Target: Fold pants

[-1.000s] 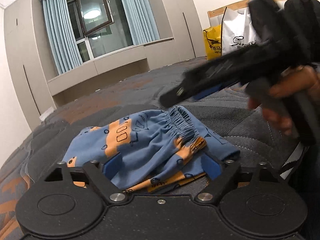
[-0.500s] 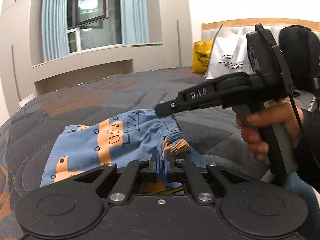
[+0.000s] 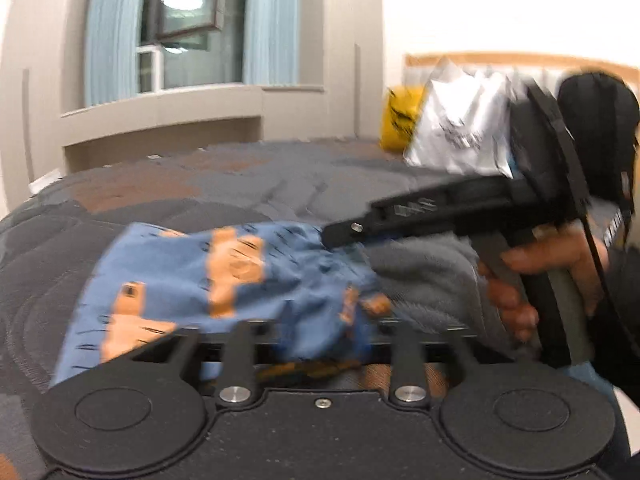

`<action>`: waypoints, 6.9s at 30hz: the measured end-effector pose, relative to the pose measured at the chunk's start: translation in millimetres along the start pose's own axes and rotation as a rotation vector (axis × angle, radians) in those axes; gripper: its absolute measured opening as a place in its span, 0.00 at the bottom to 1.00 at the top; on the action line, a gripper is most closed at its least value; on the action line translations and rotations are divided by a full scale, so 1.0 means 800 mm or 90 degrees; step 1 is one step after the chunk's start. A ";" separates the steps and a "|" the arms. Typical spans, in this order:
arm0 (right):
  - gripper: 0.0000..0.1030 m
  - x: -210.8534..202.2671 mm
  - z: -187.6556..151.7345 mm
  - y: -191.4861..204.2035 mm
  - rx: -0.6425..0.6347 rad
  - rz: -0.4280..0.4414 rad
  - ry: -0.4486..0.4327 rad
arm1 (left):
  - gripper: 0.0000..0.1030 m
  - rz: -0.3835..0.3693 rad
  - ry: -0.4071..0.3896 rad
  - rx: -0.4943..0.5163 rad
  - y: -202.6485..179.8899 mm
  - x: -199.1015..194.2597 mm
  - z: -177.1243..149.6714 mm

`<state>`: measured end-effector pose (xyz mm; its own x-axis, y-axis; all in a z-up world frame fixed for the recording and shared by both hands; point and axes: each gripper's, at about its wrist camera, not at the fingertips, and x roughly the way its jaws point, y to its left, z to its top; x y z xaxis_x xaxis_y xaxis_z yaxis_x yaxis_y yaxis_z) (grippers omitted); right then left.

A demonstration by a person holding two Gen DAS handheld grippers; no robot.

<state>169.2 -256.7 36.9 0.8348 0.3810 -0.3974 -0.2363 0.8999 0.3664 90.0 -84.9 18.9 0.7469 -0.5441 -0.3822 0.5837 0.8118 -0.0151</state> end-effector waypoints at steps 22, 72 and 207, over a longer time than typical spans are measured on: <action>1.00 0.007 -0.029 0.065 -0.181 -0.203 0.012 | 0.99 0.257 0.047 -0.198 0.136 -0.018 -0.025; 1.00 0.044 0.025 0.073 -0.219 -0.149 0.023 | 0.99 0.265 0.073 -0.211 0.110 -0.005 -0.011; 0.78 0.028 -0.016 -0.006 0.118 -0.022 -0.003 | 0.89 0.211 0.023 -0.301 0.146 0.008 0.007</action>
<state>182.6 -249.6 15.2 0.8430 0.3489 -0.4094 -0.1118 0.8581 0.5011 164.9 5.4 20.2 0.8493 -0.2436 -0.4683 0.1083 0.9487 -0.2970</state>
